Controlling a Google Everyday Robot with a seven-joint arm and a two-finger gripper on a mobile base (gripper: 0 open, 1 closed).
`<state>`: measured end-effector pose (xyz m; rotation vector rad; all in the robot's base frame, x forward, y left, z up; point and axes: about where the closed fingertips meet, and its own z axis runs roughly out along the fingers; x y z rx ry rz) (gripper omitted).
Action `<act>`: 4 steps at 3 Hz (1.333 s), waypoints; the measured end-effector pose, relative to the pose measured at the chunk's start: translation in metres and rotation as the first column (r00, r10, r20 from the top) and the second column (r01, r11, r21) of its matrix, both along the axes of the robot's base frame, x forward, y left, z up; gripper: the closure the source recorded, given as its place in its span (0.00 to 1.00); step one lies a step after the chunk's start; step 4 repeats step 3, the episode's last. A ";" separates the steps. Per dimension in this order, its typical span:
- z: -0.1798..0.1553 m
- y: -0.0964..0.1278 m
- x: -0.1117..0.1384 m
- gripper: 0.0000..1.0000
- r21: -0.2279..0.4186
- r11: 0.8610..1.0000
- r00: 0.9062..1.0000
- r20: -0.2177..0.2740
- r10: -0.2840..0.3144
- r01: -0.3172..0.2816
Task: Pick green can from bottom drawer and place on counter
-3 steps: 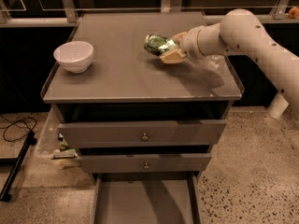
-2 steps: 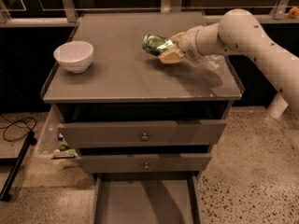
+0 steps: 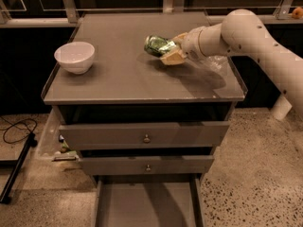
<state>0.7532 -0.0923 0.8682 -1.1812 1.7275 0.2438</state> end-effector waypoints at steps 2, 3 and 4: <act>0.000 0.000 0.000 0.00 0.000 1.000 1.000 0.000 0.000 0.000; 0.000 0.000 0.000 0.00 0.000 1.000 1.000 0.000 0.000 0.000; 0.000 0.000 0.000 0.00 0.000 1.000 1.000 0.000 0.000 0.000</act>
Offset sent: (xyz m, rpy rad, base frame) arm 0.0000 0.0000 0.0000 0.0000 0.0000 0.0000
